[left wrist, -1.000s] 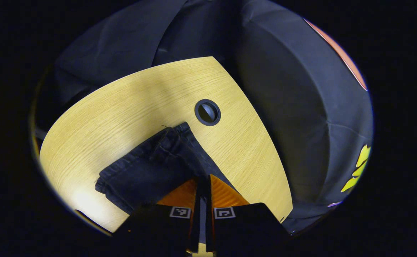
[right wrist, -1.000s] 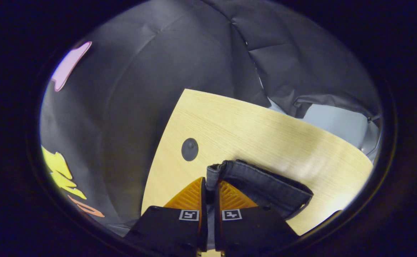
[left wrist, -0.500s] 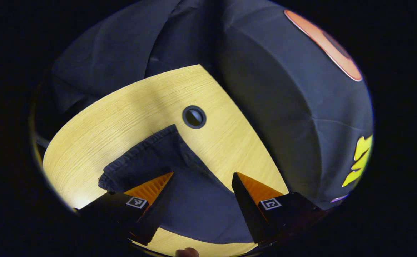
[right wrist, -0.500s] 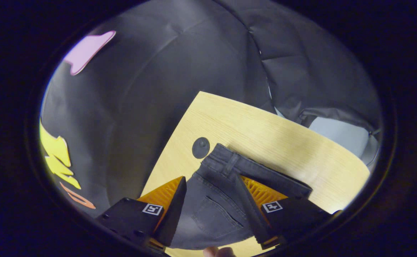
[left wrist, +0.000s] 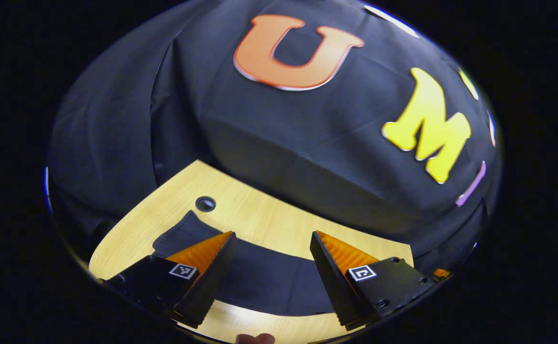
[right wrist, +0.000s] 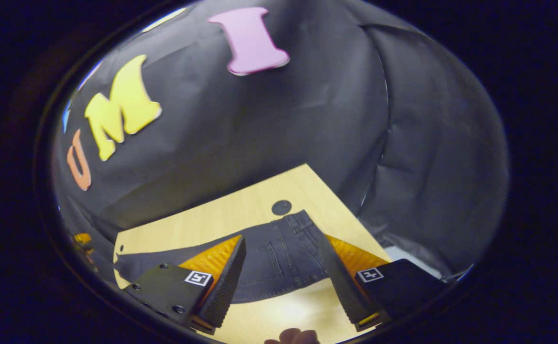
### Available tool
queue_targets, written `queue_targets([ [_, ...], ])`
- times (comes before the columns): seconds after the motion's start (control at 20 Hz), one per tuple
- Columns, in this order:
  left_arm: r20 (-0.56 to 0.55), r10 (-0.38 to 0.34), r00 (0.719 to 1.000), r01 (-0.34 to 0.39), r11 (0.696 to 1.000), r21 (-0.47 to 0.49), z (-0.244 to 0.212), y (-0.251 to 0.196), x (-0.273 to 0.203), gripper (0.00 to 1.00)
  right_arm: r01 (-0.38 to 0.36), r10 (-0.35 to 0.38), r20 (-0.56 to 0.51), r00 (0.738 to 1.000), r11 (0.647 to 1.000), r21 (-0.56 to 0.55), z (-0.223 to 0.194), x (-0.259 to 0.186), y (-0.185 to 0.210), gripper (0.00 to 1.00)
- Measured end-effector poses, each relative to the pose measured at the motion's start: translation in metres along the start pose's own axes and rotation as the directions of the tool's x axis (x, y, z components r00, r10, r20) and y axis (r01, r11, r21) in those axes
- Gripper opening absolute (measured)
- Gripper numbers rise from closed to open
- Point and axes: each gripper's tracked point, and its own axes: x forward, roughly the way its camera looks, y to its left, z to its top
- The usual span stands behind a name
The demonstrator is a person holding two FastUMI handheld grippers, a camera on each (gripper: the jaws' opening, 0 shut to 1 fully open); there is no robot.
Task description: Grasp the waist and the cuffs of the jeans and fold them to make the two legs overlap; first hold the waist and fold one-third of the jeans toward the cuffs, then hold the cuffs and fold the remaining one-third in the same direction to finish folding.
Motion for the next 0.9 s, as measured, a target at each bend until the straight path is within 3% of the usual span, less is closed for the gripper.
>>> queue_targets([
  [0.15, 0.095, -0.009, 0.995, -0.003, 0.992, 0.126, -0.014, -0.034, -0.047, 0.99, 0.004, 0.011, 0.117, 0.993, 0.992, -0.124, 0.004, -0.049, 0.004, 0.94],
  [0.2, 0.135, -0.018, 0.991, -0.005, 0.986, 0.166, -0.018, -0.043, -0.059, 0.99, 0.018, 0.003, 0.143, 0.99, 0.989, -0.147, 0.003, -0.065, 0.004, 0.87],
  [0.25, 0.163, -0.022, 0.986, -0.01, 0.98, 0.196, -0.022, -0.053, -0.072, 0.99, 0.013, 0.013, 0.153, 0.988, 0.987, -0.162, -0.001, -0.079, 0.009, 0.96],
  [0.3, 0.189, -0.028, 0.982, -0.014, 0.976, 0.219, -0.026, -0.06, -0.084, 0.99, 0.006, 0.021, 0.156, 0.988, 0.985, -0.174, -0.01, -0.092, 0.013, 0.96],
  [0.35, 0.207, -0.024, 0.978, -0.026, 0.971, 0.236, -0.03, -0.066, -0.094, 0.99, 0.003, 0.024, 0.155, 0.988, 0.985, -0.174, -0.017, -0.104, 0.013, 0.9],
  [0.4, 0.222, -0.027, 0.975, -0.028, 0.97, 0.24, -0.032, -0.074, -0.104, 0.99, 0.004, 0.025, 0.16, 0.987, 0.983, -0.181, -0.026, -0.116, 0.011, 0.97],
  [0.6, 0.252, -0.06, 0.966, -0.004, 0.969, 0.246, -0.043, -0.098, -0.124, 0.99, 0.04, -0.013, 0.166, 0.986, 0.986, -0.162, -0.051, -0.13, 0.0, 0.96],
  [0.85, 0.236, -0.059, 0.97, -0.006, 0.963, 0.269, -0.041, -0.106, -0.126, 0.98, 0.048, -0.036, 0.134, 0.99, 0.995, -0.088, -0.07, -0.105, -0.014, 0.96],
  [0.9, 0.235, -0.058, 0.97, -0.009, 0.961, 0.276, -0.041, -0.108, -0.128, 0.99, 0.052, -0.042, 0.129, 0.991, 0.996, -0.076, -0.073, -0.097, -0.017, 1.0],
])
